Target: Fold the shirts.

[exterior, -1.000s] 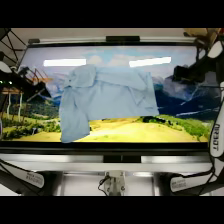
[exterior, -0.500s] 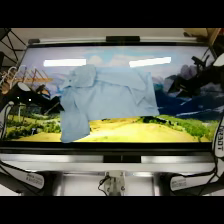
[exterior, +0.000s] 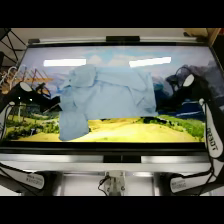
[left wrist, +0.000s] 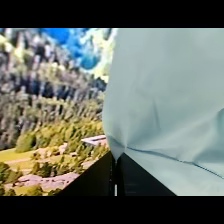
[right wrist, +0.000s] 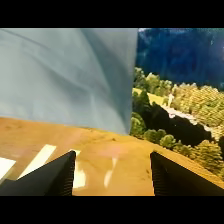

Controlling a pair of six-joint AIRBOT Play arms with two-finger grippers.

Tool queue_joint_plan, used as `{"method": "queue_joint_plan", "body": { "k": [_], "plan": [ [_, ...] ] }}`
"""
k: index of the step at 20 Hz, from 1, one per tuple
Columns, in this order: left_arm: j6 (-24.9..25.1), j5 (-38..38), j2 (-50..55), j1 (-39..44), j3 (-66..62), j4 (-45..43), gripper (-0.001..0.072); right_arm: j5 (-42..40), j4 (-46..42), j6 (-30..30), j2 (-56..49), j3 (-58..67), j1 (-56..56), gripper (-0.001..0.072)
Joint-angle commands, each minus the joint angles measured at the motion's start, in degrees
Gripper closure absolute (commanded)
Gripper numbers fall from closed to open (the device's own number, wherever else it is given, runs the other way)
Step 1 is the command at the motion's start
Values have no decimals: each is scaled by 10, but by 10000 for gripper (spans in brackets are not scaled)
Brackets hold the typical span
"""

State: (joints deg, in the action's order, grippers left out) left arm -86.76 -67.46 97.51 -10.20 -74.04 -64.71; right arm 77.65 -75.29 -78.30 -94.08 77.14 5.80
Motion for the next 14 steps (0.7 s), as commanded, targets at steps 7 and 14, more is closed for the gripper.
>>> {"method": "queue_joint_plan", "body": {
  "k": [7,14],
  "plan": [
    [6,-11,-23,2,-1,13,680,-52,55,-6,-62,-24,-8,224],
    [6,-27,-28,2,-1,14,680,-24,91,-8,-57,-23,-8,665]
  ]
}}
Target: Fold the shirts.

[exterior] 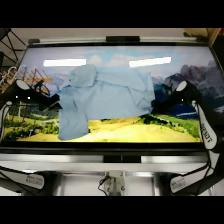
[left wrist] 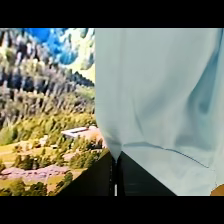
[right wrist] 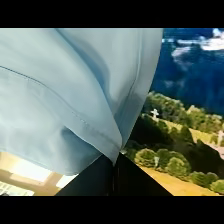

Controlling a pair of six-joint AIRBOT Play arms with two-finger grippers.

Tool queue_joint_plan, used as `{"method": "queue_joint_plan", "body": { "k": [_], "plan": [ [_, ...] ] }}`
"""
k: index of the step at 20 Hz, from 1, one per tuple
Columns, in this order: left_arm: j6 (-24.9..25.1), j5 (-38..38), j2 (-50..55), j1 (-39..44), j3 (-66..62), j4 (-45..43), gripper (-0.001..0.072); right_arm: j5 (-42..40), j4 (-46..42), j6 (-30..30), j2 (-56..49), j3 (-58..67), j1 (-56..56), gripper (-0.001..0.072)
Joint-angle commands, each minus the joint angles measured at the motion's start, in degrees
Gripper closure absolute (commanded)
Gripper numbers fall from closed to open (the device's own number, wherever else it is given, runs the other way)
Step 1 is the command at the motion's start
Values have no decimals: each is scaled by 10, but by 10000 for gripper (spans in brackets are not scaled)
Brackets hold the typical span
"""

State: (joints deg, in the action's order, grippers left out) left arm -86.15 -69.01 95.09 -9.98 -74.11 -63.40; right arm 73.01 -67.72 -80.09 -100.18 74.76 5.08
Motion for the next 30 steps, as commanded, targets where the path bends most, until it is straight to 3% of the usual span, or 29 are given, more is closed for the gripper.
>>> {"method": "queue_joint_plan", "body": {
  "k": [1,9,12,16,18,20,26,30],
  "plan": [
    [0,-16,-7,0,-1,0,680,17,15,10,12,0,-1,666],
    [31,-30,-85,-5,-87,1,682,-27,14,40,157,31,12,667],
    [110,-18,-169,-3,-235,14,682,-40,12,75,242,131,21,667],
    [23,108,-297,-5,-476,17,682,-136,-40,90,377,315,25,667],
    [-16,202,-380,-5,-501,17,681,-185,-58,90,447,371,25,666],
    [-27,242,-465,-5,-475,17,681,-197,-73,89,505,388,25,666],
    [-52,149,-582,-5,-431,-17,681,-104,-158,49,600,388,25,666],
    [-52,9,-563,-5,-420,-73,682,12,-174,40,580,388,25,666]
  ]
}}
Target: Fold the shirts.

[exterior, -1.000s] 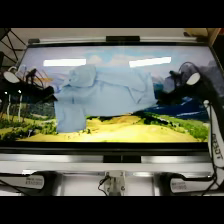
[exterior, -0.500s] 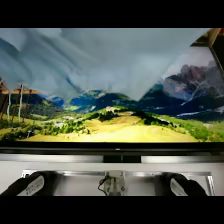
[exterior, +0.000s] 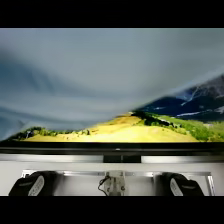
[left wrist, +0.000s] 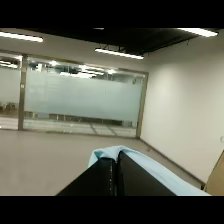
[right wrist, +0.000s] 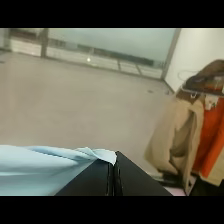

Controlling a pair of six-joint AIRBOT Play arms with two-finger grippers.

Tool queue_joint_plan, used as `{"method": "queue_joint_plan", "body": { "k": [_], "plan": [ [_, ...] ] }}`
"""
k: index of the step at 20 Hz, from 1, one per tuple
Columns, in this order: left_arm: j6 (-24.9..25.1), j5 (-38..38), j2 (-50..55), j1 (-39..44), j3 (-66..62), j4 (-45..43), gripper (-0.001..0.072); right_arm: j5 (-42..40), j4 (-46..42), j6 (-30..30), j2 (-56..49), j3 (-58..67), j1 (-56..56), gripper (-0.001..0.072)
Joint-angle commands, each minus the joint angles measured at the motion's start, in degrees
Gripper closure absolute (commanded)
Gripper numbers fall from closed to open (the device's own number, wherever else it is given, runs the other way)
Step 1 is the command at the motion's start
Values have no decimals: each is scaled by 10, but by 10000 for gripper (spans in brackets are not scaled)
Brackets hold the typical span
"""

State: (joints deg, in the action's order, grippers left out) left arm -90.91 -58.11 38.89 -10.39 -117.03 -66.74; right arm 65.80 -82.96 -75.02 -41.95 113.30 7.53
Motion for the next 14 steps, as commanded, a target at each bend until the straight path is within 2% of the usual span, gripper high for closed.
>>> {"method": "queue_joint_plan", "body": {
  "k": [1,4,6,9,11,14],
  "plan": [
    [-4,-137,8,0,24,-40,681,120,-22,-12,-17,2,0,666],
    [23,-208,40,0,104,-40,682,257,-35,-15,-94,0,0,666],
    [50,-207,63,0,175,-40,682,291,-59,-19,-146,-33,0,666],
    [65,-156,115,1,267,-33,682,207,-65,-23,-214,-126,0,666],
    [65,-69,174,1,303,15,682,108,-54,-30,-275,-165,0,666],
    [80,38,299,17,308,105,682,-10,-42,-88,-391,-167,0,666]
  ]
}}
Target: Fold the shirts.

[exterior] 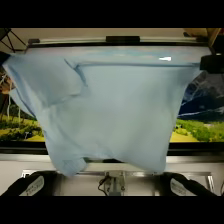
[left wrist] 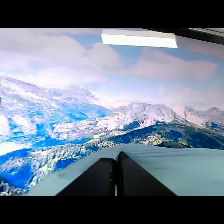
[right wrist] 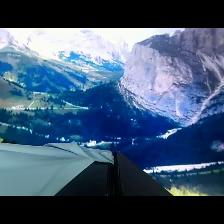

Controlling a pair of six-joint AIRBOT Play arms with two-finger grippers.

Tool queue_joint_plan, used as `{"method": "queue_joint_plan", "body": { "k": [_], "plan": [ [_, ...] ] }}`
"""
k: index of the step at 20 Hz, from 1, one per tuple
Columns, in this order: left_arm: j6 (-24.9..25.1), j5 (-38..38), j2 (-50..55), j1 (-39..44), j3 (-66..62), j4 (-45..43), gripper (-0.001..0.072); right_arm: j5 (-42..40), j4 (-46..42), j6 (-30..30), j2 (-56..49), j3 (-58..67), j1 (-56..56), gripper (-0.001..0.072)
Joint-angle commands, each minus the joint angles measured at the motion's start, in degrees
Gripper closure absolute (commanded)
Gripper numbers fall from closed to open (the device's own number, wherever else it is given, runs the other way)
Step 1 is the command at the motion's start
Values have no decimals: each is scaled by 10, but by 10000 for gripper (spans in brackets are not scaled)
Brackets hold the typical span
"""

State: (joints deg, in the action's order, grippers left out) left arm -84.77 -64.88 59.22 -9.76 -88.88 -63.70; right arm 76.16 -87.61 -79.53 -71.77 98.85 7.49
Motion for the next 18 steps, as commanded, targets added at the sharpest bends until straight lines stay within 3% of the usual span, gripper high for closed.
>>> {"method": "queue_joint_plan", "body": {
  "k": [1,4,7,11,18],
  "plan": [
    [33,140,139,21,26,93,682,-145,17,-51,-128,-23,0,666],
    [38,253,268,50,20,98,682,-232,68,-56,-225,-23,0,666],
    [38,305,366,55,-17,100,682,-312,109,-69,-289,-23,0,666],
    [38,329,446,55,-50,103,681,-353,170,-80,-335,-23,0,666],
    [38,304,478,55,-50,115,680,-347,181,-87,-340,-22,2,666]
  ]
}}
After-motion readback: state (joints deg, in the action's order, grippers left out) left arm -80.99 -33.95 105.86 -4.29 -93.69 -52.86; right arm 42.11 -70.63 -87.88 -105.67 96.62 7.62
